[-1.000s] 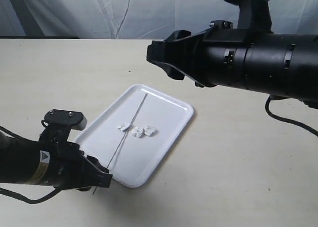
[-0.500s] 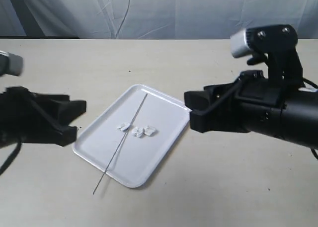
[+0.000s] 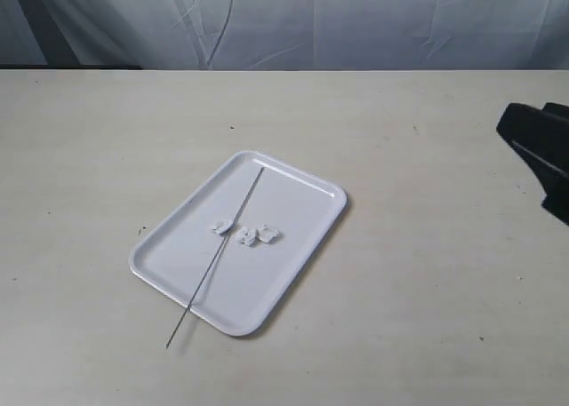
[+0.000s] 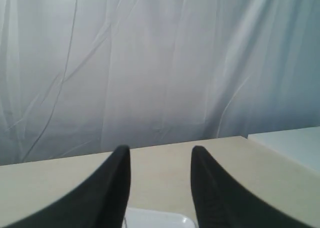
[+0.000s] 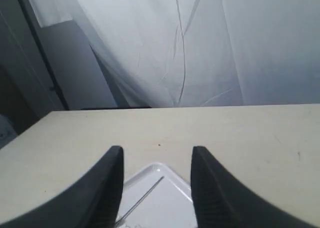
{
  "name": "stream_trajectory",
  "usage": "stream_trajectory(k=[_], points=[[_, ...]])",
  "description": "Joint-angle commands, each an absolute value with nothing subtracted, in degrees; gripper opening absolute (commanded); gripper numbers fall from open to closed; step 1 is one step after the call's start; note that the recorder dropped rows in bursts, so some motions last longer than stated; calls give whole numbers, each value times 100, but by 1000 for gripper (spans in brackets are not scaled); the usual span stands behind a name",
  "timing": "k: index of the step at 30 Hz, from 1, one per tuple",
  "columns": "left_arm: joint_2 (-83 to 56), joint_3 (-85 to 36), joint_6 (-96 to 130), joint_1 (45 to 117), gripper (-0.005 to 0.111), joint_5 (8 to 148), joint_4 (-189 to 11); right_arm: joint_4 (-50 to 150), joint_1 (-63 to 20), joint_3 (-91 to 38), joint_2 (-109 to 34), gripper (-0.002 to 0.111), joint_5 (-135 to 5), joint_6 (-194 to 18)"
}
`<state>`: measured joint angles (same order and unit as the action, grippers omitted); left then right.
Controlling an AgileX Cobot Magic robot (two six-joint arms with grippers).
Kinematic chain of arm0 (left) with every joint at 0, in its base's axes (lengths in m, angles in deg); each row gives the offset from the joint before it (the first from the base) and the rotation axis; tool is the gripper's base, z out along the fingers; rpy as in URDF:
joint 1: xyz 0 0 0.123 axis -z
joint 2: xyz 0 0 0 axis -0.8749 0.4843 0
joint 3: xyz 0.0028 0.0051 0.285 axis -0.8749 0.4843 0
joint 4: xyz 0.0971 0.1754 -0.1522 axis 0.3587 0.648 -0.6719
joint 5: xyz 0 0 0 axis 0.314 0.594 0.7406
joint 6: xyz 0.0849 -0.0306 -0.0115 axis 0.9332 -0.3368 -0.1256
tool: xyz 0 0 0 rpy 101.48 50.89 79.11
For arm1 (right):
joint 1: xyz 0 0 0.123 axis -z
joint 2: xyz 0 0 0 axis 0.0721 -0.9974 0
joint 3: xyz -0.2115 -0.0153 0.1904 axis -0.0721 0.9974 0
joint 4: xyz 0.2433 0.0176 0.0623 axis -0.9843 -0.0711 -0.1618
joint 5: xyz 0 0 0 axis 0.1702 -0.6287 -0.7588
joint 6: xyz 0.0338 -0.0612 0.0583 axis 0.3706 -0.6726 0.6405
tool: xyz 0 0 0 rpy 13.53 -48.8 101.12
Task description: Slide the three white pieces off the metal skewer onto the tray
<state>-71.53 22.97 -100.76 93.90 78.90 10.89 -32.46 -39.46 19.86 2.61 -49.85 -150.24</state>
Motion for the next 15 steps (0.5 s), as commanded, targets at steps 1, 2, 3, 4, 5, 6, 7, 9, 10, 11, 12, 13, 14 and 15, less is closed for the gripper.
stream_trajectory(k=[1, 2, 3, 4, 5, 6, 7, 9, 10, 11, 12, 13, 14, 15], points=[[-7260, 2334, -10178, 9423, 39, 7324, 1034, -3411, -3924, 2005, 499, 41, -4409, -15041], [-7260, 2334, -10178, 9423, 39, 7233, 1066, -3535, -3924, 2005, 508, 41, -4386, -15060], [-7260, 2334, -10178, 9423, 39, 7178, 1069, -3613, -3924, 2016, 524, 41, -4375, -15087], [-7260, 2334, -10178, 9423, 39, 7128, 1069, -3629, -3924, 2015, 524, 41, -4307, -15122], [-7260, 2334, -10178, 9423, 39, 7120, 1069, -3656, -3924, 2015, 524, 41, -4215, -15232], [-7260, 2334, -10178, 9423, 39, 7106, 1069, -3656, -3924, 2015, 524, 41, -4065, -15347], [-7260, 2334, -10178, 9423, 39, 7106, 1069, -3593, -3924, 2015, 524, 41, -3856, -15462], [-7260, 2334, -10178, 9423, 39, 7106, 1069, -3268, -3924, 2015, 524, 41, -3227, -15474], [-7260, 2334, -10178, 9423, 39, 7106, 1069, -3206, -3924, 2015, 524, 41, -3027, -15474], [-7260, 2334, -10178, 9423, 39, 7106, 1069, -3207, -3924, 2015, 524, 42, -2888, -15474], [-7260, 2334, -10178, 9423, 39, 7106, 1069, -3207, -3910, 2005, 524, 42, -2731, -15474], [-7260, 2334, -10178, 9423, 39, 7096, 1069, -3217, -3835, 2005, 524, 42, -2641, -15474], [-7271, 2334, -10178, 9423, 39, 7096, 1069, -3206, -3719, 2005, 524, 42, -2628, -15474], [-7271, 2334, -10178, 9411, 39, 7096, 1069, -3206, -3620, 2005, 524, 42, -2628, -15474]])
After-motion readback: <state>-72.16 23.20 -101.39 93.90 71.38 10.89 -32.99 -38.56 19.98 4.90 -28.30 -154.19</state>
